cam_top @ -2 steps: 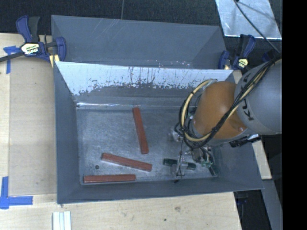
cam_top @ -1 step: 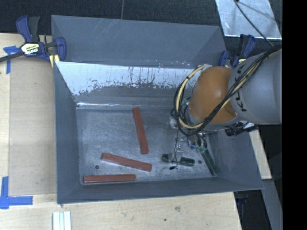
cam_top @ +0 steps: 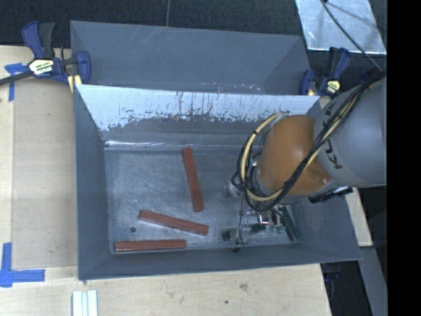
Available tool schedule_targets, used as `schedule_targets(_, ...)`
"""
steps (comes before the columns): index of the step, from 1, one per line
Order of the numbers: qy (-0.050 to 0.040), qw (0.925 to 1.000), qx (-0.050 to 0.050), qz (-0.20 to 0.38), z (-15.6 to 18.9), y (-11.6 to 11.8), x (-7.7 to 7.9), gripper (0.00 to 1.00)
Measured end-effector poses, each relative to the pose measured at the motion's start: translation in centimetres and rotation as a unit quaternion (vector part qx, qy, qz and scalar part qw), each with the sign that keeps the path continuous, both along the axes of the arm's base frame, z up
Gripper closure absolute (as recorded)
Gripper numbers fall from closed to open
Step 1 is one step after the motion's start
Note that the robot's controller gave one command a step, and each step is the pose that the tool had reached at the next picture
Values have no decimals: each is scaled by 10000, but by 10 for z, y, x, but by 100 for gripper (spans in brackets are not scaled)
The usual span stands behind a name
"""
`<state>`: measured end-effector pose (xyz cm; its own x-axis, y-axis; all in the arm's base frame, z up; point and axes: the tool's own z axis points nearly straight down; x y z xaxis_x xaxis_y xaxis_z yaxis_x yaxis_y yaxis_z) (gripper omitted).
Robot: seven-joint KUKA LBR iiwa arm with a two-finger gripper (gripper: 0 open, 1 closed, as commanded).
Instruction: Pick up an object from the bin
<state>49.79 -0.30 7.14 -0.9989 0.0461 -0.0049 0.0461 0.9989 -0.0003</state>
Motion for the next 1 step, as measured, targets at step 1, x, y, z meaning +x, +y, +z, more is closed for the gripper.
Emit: schedule_targets(1, 55, 10000, 6, 3, 1, 1, -2, 100)
